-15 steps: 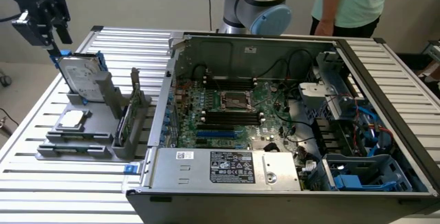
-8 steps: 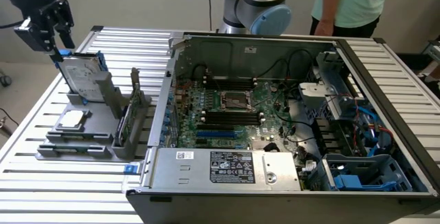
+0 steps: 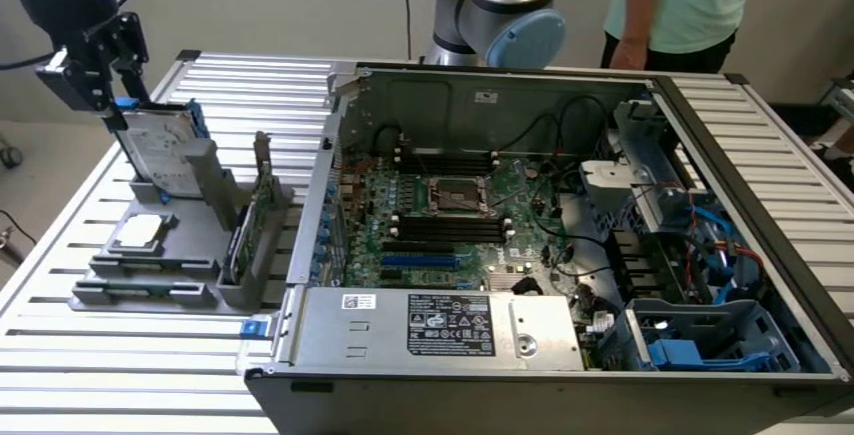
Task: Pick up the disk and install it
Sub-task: 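Pick up the disk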
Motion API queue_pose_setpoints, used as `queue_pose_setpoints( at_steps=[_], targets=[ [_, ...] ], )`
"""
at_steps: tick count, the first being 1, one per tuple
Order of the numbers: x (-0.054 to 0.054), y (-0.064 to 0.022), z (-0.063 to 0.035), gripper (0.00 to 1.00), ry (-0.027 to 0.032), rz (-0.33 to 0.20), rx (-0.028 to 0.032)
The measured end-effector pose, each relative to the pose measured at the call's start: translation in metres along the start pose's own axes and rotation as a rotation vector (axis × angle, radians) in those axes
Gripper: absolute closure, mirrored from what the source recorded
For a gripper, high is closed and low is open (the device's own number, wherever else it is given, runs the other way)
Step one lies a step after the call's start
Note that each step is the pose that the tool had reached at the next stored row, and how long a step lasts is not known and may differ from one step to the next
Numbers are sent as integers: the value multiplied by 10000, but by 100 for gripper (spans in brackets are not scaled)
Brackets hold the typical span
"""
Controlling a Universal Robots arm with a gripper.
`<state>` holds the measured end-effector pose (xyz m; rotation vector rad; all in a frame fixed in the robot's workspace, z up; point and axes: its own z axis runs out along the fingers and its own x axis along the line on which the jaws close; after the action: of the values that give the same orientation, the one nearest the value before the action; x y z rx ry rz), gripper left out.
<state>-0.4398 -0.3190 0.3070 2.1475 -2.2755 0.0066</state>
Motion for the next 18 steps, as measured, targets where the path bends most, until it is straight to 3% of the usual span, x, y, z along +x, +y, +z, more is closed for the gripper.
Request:
queue_pose_setpoints(
  at_steps=[8, 14, 18],
  targets=[
    [3, -2, 147, 40, -1, 1, -9],
    [2, -2, 247, 40, 3, 0, -63],
    [2, -2, 260, 40, 6, -9, -91]
  ],
)
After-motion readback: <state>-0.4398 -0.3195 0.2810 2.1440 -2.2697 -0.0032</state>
